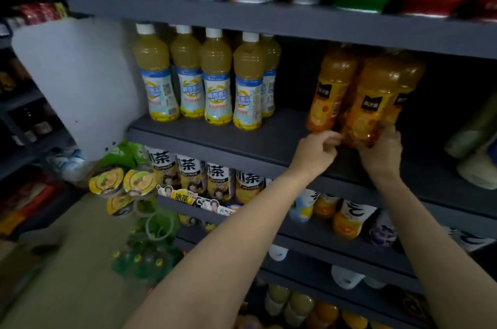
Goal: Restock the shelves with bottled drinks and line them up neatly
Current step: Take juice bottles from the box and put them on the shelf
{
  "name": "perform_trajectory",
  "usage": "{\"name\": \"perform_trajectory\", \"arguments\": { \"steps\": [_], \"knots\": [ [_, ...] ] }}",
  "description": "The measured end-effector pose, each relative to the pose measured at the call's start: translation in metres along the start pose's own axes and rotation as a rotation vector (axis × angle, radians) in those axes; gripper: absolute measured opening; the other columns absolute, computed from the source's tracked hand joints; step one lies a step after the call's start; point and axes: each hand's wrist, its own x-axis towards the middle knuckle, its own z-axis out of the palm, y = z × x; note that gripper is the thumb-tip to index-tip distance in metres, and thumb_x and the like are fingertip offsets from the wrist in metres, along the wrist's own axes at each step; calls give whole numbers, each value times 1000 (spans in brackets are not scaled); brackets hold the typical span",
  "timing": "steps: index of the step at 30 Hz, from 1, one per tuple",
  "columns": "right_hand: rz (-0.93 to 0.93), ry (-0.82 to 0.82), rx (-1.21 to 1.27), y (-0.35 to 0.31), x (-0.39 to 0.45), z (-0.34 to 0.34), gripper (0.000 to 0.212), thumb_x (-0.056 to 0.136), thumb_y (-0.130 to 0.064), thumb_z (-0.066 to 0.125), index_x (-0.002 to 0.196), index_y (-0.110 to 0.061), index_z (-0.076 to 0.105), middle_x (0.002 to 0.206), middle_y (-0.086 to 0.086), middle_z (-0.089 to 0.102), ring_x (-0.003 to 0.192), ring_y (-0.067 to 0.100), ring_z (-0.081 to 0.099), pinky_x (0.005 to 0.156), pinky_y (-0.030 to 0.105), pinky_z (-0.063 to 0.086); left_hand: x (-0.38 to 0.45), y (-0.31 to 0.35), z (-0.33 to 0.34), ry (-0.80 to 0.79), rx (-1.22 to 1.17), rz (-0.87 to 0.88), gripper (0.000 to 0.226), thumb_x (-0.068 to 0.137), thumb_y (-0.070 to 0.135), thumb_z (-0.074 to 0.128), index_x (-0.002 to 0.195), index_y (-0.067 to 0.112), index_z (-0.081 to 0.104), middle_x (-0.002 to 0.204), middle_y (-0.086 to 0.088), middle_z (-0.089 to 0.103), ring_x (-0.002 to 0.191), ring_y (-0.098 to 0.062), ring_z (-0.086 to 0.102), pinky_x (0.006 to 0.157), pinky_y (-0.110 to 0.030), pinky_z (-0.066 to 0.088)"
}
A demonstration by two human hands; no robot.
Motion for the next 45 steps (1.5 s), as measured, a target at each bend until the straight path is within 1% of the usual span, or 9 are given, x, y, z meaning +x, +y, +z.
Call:
{"name": "perform_trajectory", "arguments": {
  "steps": [7,12,16,19,23,27,33,40,45],
  "knots": [
    [154,47,24,-27,-13,-3,57,87,-12,63,132,5,32,137,25,35,123,39,38,100,39,32,-56,-27,-70,285,60,-12,22,89,-2,47,103,7,62,99,-6,68,96,-16,62,87,-24,46],
    [-204,211,119,-95,-96,39,49,81,-6,49,127,6,37,131,27,35,117,34,40,103,36,32,-159,-76,-147,427,138,-164,23,92,5,47,112,11,58,100,-1,62,89,-10,57,76,-17,46],
    [-502,-247,99,-165,-222,113,36,87,-2,50,122,2,43,126,23,37,104,34,47,86,39,39,-289,-162,-200,564,204,-513,24,88,4,51,110,9,58,105,-6,64,96,-20,59,79,-23,42],
    [-652,-703,-96,-171,-317,191,36,91,-10,53,125,-4,42,127,15,36,112,30,43,80,26,32,-388,-229,-232,568,201,-875,32,86,16,49,113,-1,56,111,-20,62,108,-33,57,89,-34,40],
    [-625,-1205,-298,-132,-432,286,43,88,-15,57,127,-5,43,126,17,39,118,34,42,97,38,35,-514,-298,-255,557,164,-1241,24,90,5,50,111,-5,55,109,-25,59,106,-36,56,85,-33,41],
    [-531,-1514,-461,-74,-513,365,32,86,-14,58,115,-23,47,118,15,42,114,35,44,93,37,37,-599,-366,-251,545,166,-1417,9,90,12,48,98,8,47,84,-15,55,87,-31,59,76,-35,45],
    [-464,-1616,-683,-3,-573,458,38,92,-11,48,129,-2,43,132,20,43,122,33,43,97,32,36,-617,-457,-233,455,205,-1337,22,89,6,46,110,3,48,87,-12,60,88,-30,61,74,-35,45],
    [-703,-1637,-686,111,-646,590,42,91,-13,50,132,-17,40,132,6,35,121,26,42,101,36,37,-608,-608,-183,180,198,-1249,49,94,20,47,139,19,28,131,0,47,119,-18,49,102,-34,42],
    [-865,-1588,-870,174,-699,681,57,89,-4,52,139,-20,29,146,12,18,130,33,33,107,41,32,-631,-682,-157,257,255,-1178,41,93,16,47,133,18,38,127,0,48,117,-16,48,98,-32,42]
  ]
}}
